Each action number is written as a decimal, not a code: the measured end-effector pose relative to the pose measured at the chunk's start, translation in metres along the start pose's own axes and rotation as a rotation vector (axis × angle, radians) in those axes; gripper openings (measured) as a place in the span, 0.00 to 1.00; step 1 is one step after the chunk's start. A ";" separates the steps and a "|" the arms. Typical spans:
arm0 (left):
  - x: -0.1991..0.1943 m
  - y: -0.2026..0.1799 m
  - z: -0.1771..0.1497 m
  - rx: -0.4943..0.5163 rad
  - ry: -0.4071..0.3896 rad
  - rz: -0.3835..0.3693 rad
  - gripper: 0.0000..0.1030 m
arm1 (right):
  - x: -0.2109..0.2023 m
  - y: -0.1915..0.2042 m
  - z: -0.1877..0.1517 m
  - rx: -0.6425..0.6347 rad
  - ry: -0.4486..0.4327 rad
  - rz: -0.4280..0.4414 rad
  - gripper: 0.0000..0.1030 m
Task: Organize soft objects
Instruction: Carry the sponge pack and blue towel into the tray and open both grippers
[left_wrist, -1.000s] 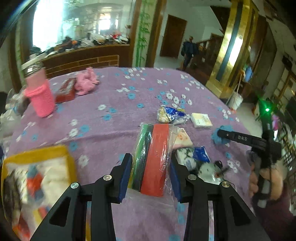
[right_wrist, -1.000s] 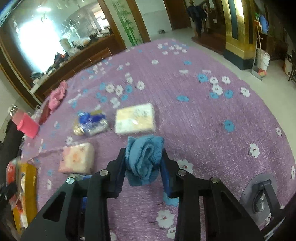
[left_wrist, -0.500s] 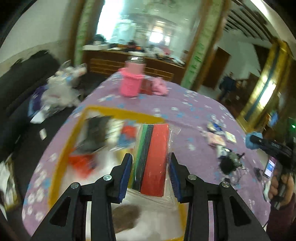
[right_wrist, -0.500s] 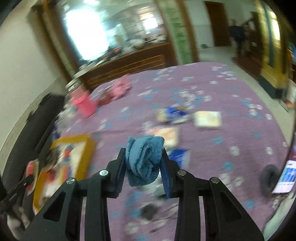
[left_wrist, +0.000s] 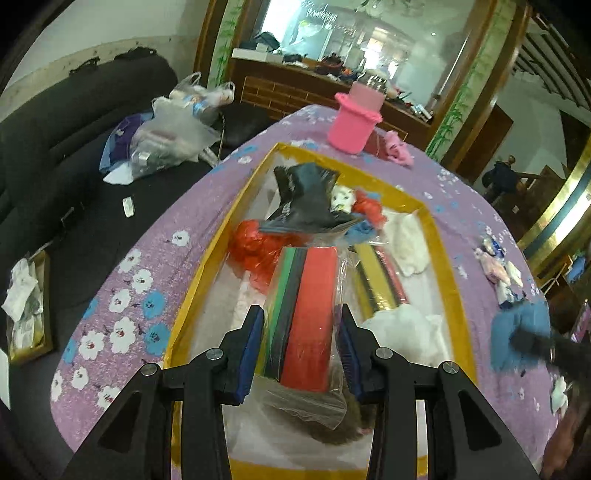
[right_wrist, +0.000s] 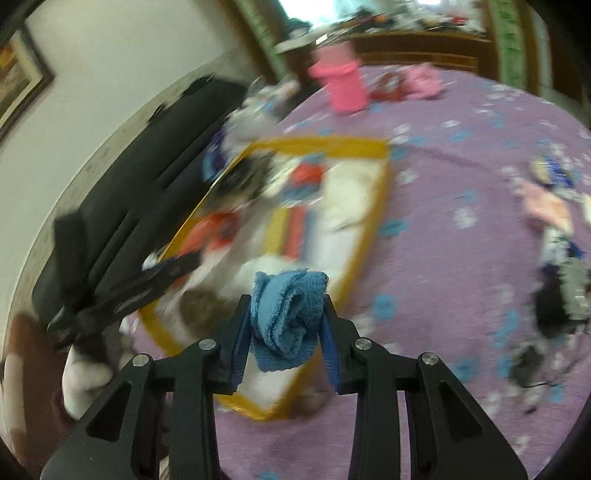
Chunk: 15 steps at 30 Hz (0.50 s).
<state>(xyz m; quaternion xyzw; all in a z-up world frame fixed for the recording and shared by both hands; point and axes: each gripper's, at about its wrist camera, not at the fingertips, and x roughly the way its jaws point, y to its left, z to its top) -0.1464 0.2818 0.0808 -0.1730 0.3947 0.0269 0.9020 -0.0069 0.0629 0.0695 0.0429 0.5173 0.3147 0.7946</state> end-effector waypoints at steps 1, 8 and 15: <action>0.004 0.000 0.001 -0.005 0.009 0.002 0.38 | 0.007 0.007 -0.003 -0.015 0.017 0.006 0.31; 0.031 -0.005 0.019 -0.008 0.020 0.021 0.59 | 0.046 0.032 -0.022 -0.108 0.100 -0.030 0.33; 0.025 -0.008 0.015 -0.007 -0.047 0.010 0.78 | 0.047 0.043 -0.022 -0.178 0.044 -0.067 0.52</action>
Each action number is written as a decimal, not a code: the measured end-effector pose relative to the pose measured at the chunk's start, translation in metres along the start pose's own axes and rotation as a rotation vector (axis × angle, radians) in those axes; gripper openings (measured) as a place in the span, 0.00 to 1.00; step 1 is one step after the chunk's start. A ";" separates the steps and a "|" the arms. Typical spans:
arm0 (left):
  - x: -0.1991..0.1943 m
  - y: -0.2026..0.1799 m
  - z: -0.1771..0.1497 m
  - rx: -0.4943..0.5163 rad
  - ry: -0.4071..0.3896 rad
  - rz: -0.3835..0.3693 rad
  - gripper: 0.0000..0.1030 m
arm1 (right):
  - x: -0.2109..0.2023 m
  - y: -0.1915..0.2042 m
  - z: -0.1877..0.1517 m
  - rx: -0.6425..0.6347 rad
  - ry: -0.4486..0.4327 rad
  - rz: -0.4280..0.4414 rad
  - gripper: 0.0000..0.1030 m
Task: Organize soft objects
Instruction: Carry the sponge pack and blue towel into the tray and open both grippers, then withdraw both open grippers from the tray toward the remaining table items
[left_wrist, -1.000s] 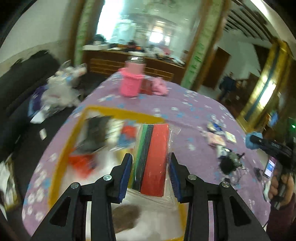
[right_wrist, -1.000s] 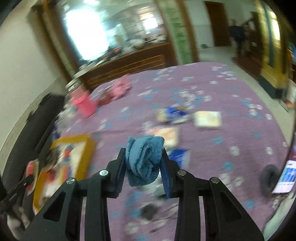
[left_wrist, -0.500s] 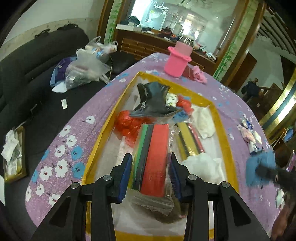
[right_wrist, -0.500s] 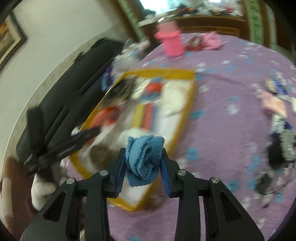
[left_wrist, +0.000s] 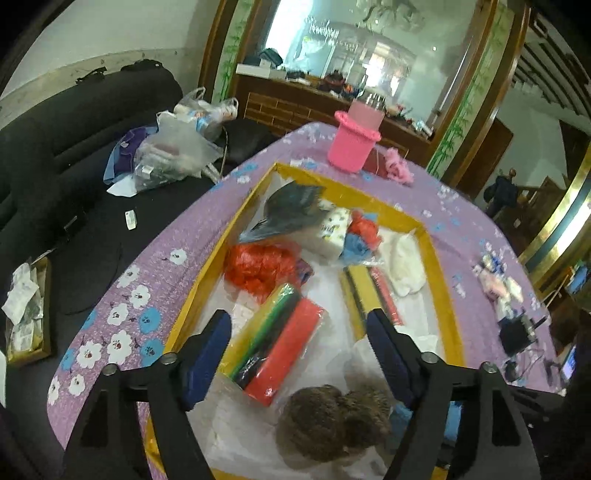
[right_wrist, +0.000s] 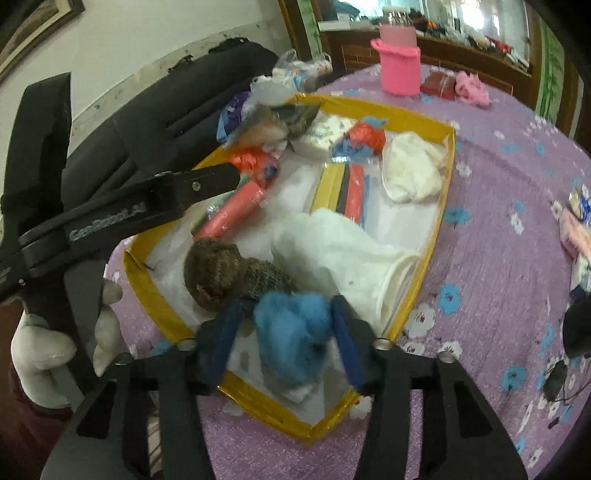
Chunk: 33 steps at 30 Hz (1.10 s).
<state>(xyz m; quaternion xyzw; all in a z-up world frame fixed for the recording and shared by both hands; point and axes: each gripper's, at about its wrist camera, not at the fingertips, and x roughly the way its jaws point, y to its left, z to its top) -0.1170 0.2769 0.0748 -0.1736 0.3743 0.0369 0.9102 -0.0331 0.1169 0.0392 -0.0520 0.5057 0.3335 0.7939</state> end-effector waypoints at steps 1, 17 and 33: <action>-0.004 0.000 -0.001 -0.005 -0.008 -0.007 0.78 | -0.003 -0.001 0.001 0.001 -0.012 0.000 0.52; -0.056 -0.074 -0.035 0.213 -0.170 0.247 0.82 | -0.069 -0.066 -0.020 0.139 -0.156 -0.045 0.52; -0.045 -0.177 -0.052 0.427 -0.144 0.301 0.83 | -0.147 -0.173 -0.050 0.324 -0.273 -0.190 0.52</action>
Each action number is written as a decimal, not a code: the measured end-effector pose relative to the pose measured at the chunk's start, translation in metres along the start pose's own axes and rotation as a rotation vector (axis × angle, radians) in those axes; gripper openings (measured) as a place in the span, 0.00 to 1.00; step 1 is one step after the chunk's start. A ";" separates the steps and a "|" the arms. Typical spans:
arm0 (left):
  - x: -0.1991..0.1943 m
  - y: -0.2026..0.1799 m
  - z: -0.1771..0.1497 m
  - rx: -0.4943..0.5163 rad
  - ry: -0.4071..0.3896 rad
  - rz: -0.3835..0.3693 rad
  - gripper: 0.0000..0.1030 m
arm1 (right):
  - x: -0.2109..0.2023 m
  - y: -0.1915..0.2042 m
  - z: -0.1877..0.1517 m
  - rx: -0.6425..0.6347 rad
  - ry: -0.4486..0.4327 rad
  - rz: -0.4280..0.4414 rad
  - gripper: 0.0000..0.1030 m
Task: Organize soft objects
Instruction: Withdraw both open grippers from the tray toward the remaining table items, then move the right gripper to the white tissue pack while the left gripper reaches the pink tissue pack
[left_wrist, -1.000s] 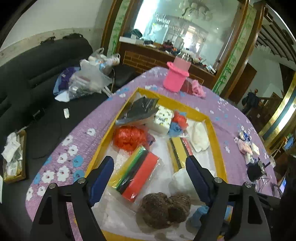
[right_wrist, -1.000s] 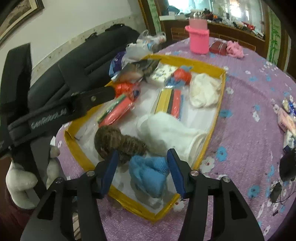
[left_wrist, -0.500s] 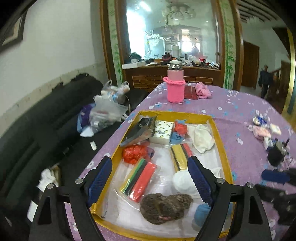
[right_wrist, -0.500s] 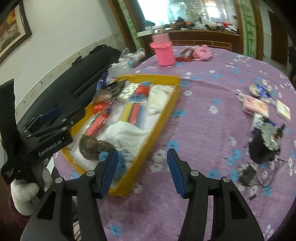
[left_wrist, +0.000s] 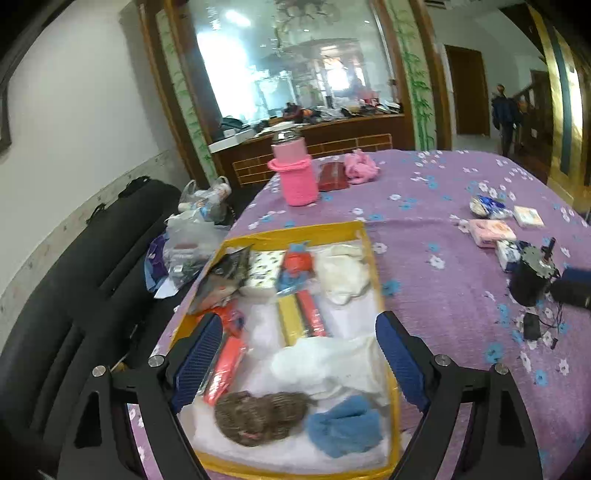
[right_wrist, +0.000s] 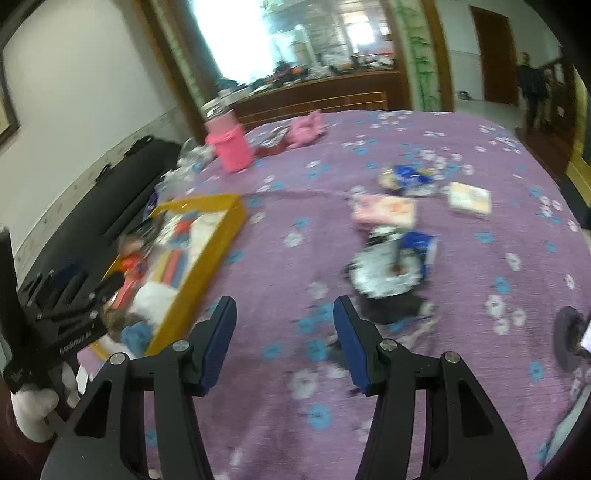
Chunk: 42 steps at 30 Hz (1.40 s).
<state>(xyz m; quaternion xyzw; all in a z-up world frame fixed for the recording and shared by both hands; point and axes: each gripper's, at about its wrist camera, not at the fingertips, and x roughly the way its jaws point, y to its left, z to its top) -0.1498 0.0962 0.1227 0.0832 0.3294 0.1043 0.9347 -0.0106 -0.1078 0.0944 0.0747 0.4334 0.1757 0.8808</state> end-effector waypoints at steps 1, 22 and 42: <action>0.001 -0.005 0.003 0.014 0.003 -0.003 0.84 | -0.002 -0.006 0.002 0.008 -0.006 -0.006 0.52; 0.061 -0.070 0.059 0.099 0.131 -0.252 0.84 | -0.010 -0.144 0.065 0.285 -0.073 -0.161 0.51; 0.171 -0.066 0.132 -0.139 0.324 -0.645 0.84 | 0.120 -0.174 0.113 0.426 0.255 0.065 0.51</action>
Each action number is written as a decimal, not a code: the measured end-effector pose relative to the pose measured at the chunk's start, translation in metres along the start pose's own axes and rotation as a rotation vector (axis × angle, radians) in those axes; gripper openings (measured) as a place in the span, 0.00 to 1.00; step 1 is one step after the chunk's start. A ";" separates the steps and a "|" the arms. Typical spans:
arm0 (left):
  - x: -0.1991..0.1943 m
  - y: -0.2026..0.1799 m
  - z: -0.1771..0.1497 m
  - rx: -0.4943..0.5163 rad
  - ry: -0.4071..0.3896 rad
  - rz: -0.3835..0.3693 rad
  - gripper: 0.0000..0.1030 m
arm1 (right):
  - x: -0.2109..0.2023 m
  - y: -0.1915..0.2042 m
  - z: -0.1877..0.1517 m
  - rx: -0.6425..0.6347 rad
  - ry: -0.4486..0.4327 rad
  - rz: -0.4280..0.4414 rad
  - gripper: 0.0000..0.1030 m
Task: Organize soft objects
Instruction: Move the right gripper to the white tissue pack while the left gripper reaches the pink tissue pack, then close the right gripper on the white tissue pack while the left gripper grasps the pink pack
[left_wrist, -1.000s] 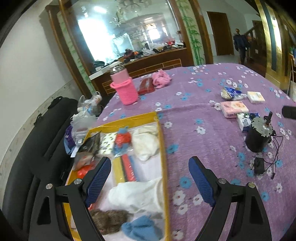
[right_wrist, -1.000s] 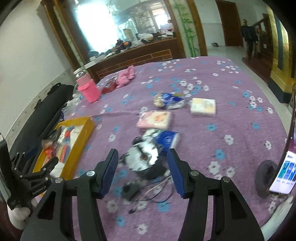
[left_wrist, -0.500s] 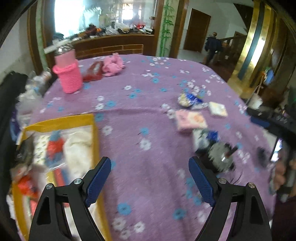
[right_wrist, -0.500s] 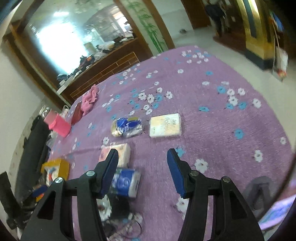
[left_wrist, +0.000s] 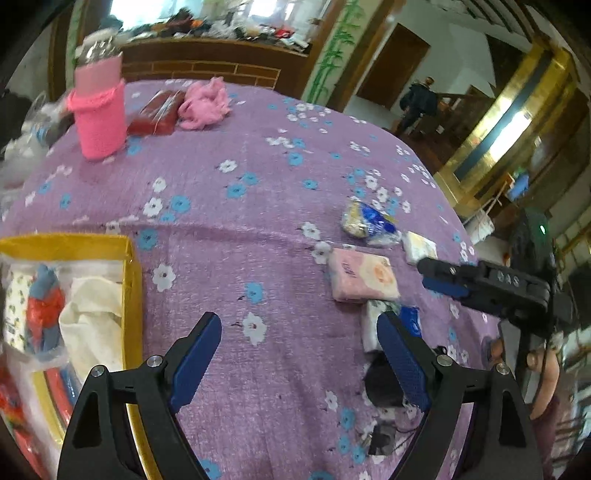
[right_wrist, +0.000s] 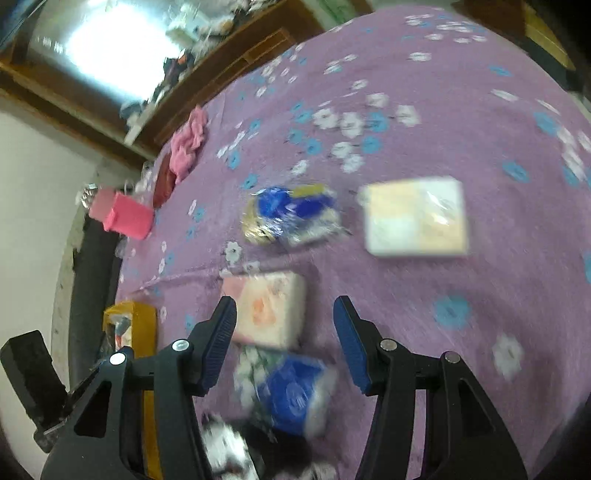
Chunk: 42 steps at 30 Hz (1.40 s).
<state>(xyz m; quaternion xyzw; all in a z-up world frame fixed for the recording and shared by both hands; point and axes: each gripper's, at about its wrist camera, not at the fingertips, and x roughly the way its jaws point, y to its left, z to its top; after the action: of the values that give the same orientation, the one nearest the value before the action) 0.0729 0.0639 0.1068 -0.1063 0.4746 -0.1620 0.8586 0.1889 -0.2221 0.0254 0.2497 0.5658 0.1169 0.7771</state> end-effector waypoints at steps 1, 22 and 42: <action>0.003 0.003 0.000 -0.016 0.003 -0.002 0.84 | 0.011 0.005 0.007 -0.006 0.037 0.002 0.51; 0.067 -0.039 0.002 0.383 0.025 0.133 0.83 | -0.055 -0.027 -0.034 0.018 -0.201 -0.035 0.54; 0.116 -0.066 -0.024 0.884 0.144 0.188 0.74 | 0.001 -0.023 0.025 -0.052 -0.185 -0.447 0.63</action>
<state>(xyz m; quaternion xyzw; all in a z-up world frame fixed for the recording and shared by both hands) 0.0990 -0.0424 0.0258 0.3255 0.4258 -0.2773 0.7974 0.2101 -0.2474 0.0188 0.1076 0.5301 -0.0668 0.8385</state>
